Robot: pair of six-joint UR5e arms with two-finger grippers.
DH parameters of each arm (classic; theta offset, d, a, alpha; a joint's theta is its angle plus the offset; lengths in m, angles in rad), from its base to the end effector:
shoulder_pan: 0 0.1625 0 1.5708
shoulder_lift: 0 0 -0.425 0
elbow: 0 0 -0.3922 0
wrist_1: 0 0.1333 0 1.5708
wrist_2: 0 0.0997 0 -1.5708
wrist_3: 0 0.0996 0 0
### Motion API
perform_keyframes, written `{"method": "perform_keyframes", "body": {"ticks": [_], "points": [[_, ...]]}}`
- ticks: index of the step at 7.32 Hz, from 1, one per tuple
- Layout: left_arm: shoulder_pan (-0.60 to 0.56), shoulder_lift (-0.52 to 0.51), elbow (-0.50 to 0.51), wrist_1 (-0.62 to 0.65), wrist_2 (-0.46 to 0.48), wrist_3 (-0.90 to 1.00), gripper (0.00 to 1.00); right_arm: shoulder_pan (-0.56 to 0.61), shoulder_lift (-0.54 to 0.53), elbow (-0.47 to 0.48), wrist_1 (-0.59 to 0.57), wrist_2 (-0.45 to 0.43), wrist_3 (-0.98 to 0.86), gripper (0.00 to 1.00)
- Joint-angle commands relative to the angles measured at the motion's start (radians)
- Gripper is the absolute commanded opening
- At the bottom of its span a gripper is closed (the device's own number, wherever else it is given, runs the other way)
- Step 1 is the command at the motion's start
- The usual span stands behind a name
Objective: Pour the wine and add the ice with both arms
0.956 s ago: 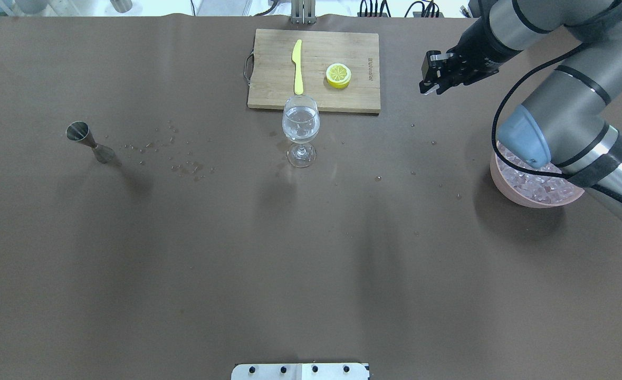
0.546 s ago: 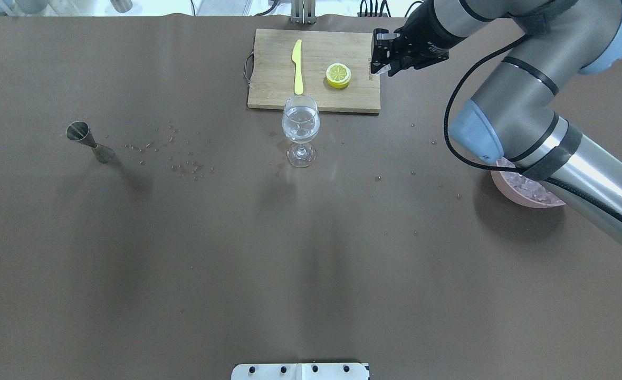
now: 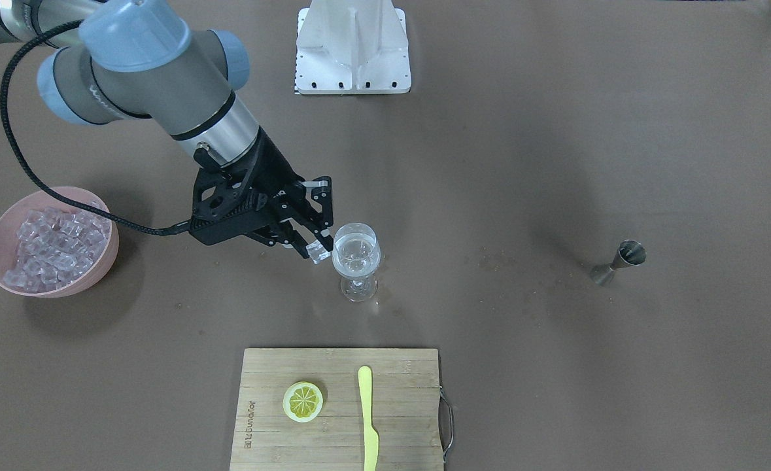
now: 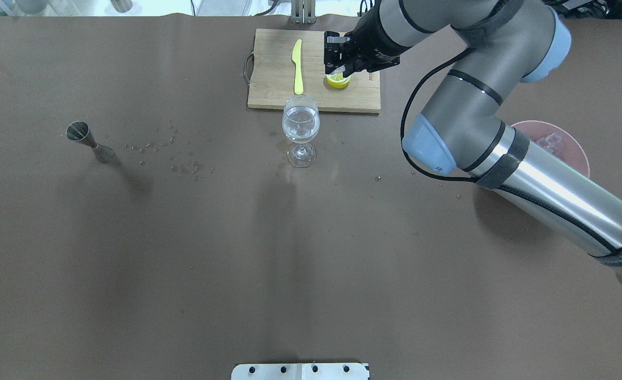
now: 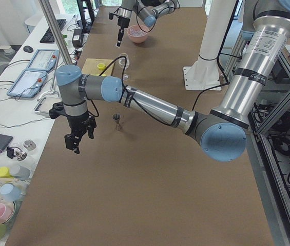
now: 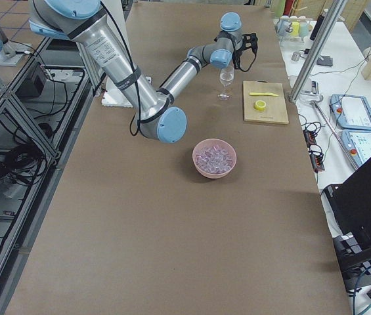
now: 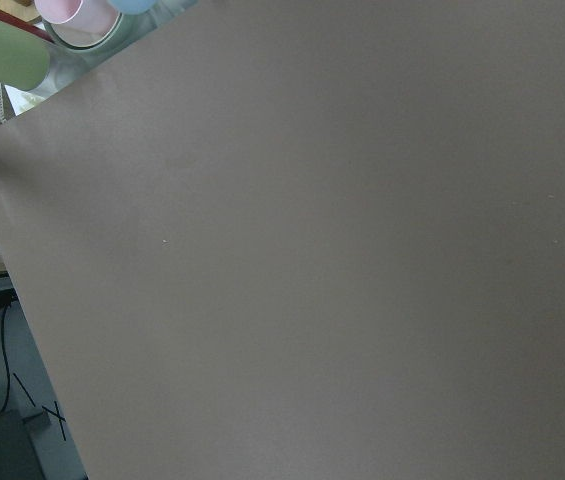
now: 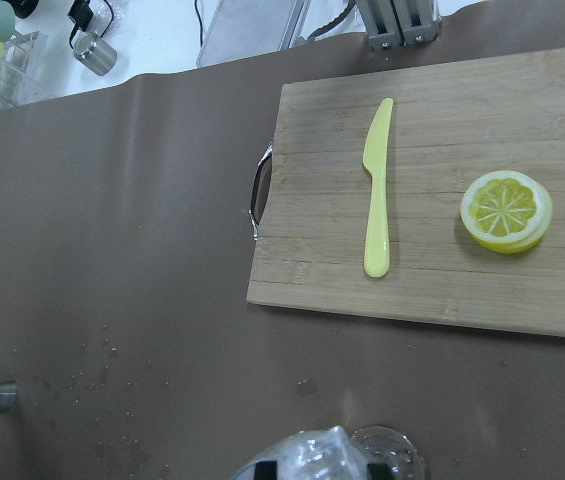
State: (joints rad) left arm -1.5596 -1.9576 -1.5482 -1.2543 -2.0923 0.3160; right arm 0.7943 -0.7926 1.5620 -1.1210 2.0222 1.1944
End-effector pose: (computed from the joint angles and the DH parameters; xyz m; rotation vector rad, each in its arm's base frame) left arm -0.0766 -0.6314 0.4979 0.1258 0.5107 0.3321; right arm -0.4254 -0.5613 0.1296 0.3322 -1.2114 0.0864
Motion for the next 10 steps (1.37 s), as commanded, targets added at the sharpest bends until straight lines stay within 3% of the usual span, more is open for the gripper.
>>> {"method": "perform_keyframes", "body": {"ticks": [1, 5, 6, 7, 8, 10], "points": [[-0.002, -0.004, 0.028, 0.003, -0.011, -0.002, 0.98, -0.038, 0.009, -0.013, 0.024, -0.019, 0.028, 0.00], [-0.002, -0.004, 0.037, -0.002, -0.023, -0.040, 0.98, -0.044, 0.012, -0.005, 0.021, -0.013, 0.034, 0.00], [-0.002, -0.004, 0.036, -0.002, -0.023, -0.041, 0.98, -0.046, 0.012, -0.005, 0.023, -0.013, 0.060, 0.15], [-0.002, -0.004, 0.037, -0.002, -0.023, -0.041, 0.98, -0.046, 0.012, -0.005, 0.023, -0.011, 0.063, 0.70], [-0.003, -0.004, 0.037, 0.000, -0.023, -0.041, 0.98, -0.047, 0.012, -0.002, 0.023, -0.013, 0.063, 1.00], [-0.004, -0.004, 0.037, 0.000, -0.037, -0.041, 0.98, -0.046, 0.012, 0.021, 0.015, -0.008, 0.065, 1.00]]}}
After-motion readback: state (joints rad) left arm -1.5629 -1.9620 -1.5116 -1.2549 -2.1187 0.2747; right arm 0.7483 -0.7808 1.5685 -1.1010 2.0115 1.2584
